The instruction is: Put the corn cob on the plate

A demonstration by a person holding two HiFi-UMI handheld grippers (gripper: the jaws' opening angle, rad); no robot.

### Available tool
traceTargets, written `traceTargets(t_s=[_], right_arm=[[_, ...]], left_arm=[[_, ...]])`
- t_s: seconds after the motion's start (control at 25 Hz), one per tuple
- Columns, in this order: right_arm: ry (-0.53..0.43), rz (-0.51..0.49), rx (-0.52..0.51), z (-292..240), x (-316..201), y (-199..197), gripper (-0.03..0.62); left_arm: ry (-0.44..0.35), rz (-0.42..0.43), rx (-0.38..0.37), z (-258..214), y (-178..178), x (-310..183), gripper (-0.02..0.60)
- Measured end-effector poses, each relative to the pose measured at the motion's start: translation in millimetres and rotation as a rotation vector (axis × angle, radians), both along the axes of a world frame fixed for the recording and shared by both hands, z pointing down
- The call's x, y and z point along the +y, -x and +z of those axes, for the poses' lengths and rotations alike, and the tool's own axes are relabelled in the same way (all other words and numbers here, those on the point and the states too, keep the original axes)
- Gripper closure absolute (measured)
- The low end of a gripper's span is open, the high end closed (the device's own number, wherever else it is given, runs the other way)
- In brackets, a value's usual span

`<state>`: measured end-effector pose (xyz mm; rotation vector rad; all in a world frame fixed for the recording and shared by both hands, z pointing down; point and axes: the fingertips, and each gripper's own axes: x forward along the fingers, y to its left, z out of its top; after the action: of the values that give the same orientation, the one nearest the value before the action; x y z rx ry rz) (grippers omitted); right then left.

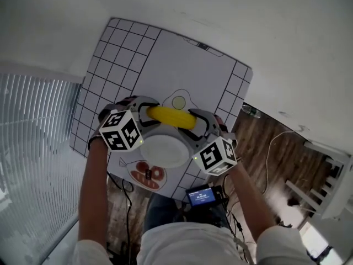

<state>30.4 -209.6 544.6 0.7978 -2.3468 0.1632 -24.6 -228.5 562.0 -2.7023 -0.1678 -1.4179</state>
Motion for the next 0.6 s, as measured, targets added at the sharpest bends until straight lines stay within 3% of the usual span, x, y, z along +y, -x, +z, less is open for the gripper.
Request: traceTargets(t_s=[0.6], right_arm=[[0.008, -0.018, 0.006, -11.6, 50.2, 21.3, 0.333]], left_arm=[[-0.007, 0.010, -0.025, -13.2, 22.2, 51.0, 0.353]])
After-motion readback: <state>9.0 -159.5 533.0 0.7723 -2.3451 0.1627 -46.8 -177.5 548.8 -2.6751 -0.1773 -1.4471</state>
